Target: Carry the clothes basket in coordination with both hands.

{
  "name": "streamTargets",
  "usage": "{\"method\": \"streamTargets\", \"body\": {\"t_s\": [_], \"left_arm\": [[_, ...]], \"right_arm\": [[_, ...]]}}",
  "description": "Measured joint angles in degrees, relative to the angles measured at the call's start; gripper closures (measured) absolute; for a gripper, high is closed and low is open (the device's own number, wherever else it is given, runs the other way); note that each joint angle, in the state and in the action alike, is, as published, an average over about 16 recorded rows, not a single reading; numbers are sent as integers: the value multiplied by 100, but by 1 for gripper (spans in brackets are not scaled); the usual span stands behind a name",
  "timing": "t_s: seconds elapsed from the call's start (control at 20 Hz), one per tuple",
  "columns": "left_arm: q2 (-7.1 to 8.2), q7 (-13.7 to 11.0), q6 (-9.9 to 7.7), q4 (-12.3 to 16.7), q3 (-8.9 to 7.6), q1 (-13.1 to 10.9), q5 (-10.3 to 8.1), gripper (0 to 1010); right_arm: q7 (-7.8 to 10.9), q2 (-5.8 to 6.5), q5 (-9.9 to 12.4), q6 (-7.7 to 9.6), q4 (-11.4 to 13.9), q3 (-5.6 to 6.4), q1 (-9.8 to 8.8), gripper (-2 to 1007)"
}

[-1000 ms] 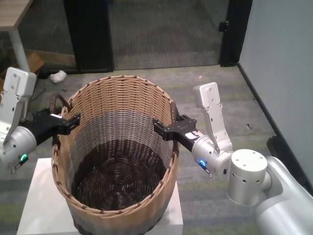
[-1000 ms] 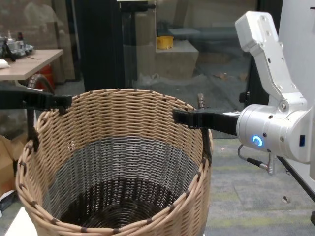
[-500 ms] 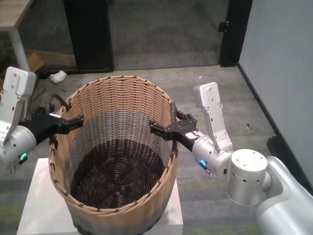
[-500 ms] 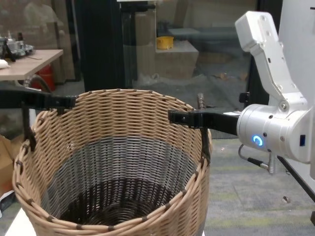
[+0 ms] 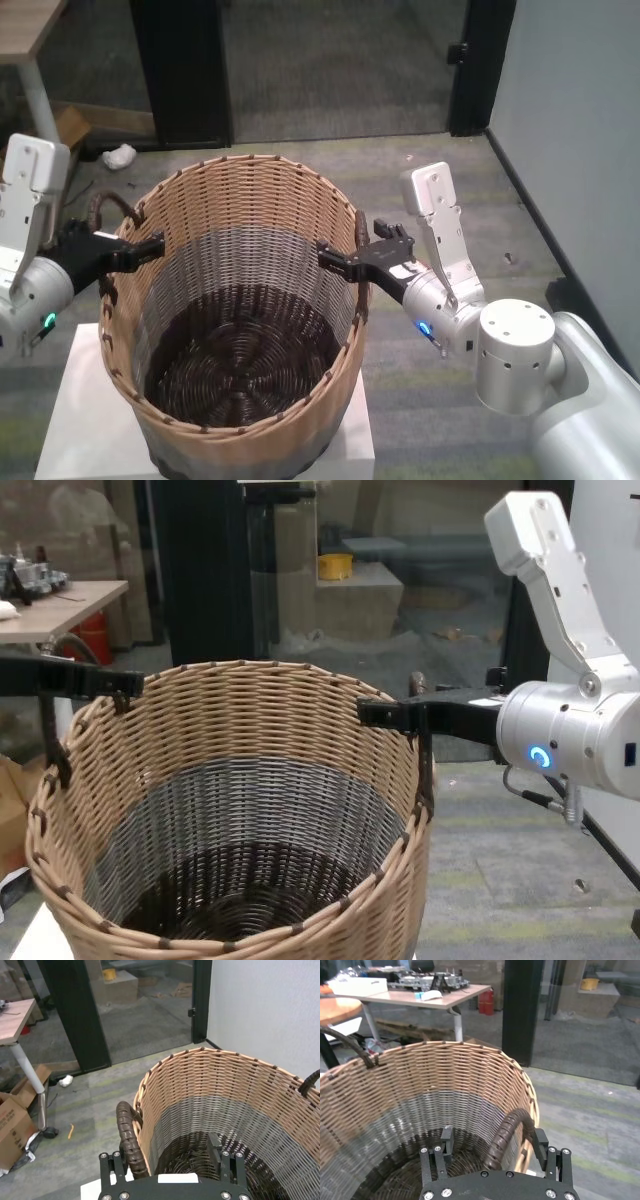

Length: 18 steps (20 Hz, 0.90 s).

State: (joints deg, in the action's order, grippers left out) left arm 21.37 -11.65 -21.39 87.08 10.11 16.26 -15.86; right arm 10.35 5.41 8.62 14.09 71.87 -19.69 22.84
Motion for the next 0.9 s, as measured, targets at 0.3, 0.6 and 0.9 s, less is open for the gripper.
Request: {"method": "streamTargets", "body": {"t_s": [0.3,0.6,0.9], "left_arm": [[-73,95,-168,71,-39,-17,131,8],[-122,202,-319,182,-59,-21,305,8],[-151,294,-397,394,-96,-44,491,8]], "right_arm": [[-41,-1,-157,92,-23,55,26,2],[-61,-18,-268,151,-38,138,53,2],[-61,-39,-328,160,71,256,41,2]]}}
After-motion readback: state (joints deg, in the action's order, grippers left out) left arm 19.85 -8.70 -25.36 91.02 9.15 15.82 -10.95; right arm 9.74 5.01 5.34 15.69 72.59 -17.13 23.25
